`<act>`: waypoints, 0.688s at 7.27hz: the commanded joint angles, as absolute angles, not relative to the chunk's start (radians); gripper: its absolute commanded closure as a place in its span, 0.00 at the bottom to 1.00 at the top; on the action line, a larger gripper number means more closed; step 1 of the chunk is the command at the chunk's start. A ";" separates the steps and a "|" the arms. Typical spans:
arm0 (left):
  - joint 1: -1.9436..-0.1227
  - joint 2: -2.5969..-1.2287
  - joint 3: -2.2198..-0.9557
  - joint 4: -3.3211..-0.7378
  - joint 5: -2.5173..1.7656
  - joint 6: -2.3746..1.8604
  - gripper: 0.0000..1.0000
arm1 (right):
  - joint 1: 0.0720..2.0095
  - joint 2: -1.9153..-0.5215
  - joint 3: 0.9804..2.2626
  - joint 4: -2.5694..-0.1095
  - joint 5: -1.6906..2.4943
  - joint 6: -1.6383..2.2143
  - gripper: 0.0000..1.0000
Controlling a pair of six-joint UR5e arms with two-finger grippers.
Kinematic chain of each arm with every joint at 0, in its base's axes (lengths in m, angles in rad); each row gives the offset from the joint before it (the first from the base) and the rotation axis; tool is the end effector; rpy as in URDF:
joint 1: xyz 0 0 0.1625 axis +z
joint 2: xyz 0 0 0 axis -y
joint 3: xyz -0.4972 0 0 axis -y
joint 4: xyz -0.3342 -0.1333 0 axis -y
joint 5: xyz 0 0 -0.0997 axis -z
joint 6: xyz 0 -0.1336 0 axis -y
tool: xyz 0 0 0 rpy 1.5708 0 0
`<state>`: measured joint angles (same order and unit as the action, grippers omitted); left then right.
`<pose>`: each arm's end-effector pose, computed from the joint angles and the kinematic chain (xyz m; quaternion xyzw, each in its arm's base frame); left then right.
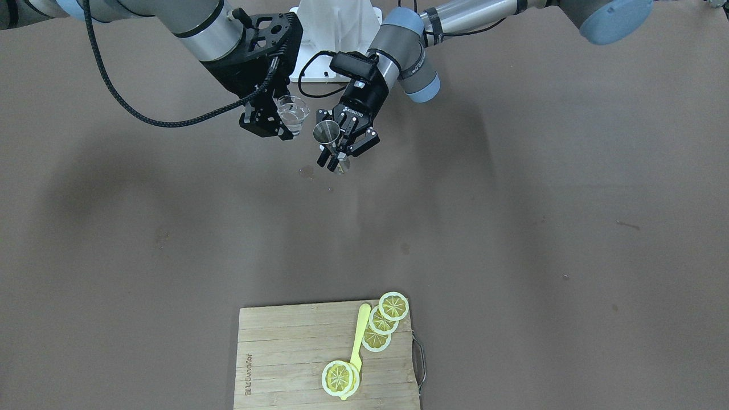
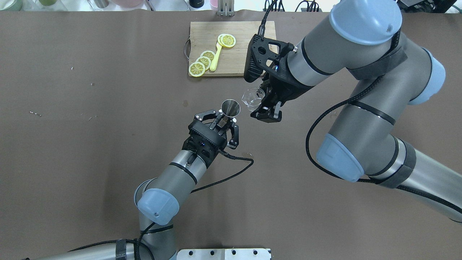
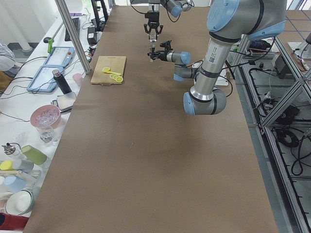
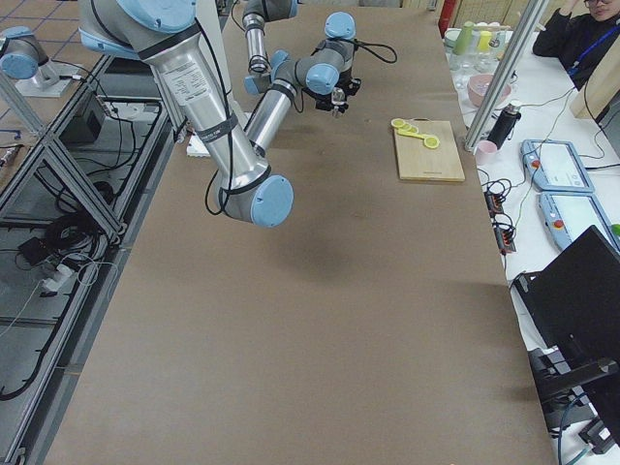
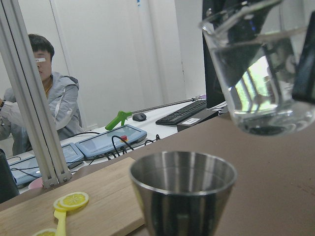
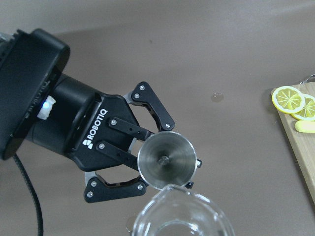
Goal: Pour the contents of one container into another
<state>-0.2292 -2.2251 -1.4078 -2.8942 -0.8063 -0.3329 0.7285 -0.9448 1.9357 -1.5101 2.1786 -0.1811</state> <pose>0.5980 -0.3714 0.2793 0.6601 0.3892 0.0188 0.6423 -0.4240 -0.4547 0.2537 0.3690 -0.4003 -0.5351 0.6460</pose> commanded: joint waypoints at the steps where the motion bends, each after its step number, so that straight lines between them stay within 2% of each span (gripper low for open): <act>1: -0.224 -2.224 -1.411 -2.895 -0.804 -0.336 1.00 | 0.727 -0.928 1.931 -1.561 2.177 -0.189 1.00; 5: -0.216 -2.232 -1.417 -2.895 -0.807 -0.342 1.00 | 0.729 -0.881 1.937 -1.713 2.175 -0.239 1.00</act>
<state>-0.2169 -2.2284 -1.4156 -2.8946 -0.8068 -0.3404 0.7280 -0.8952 1.9343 -1.6656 2.1758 -0.2347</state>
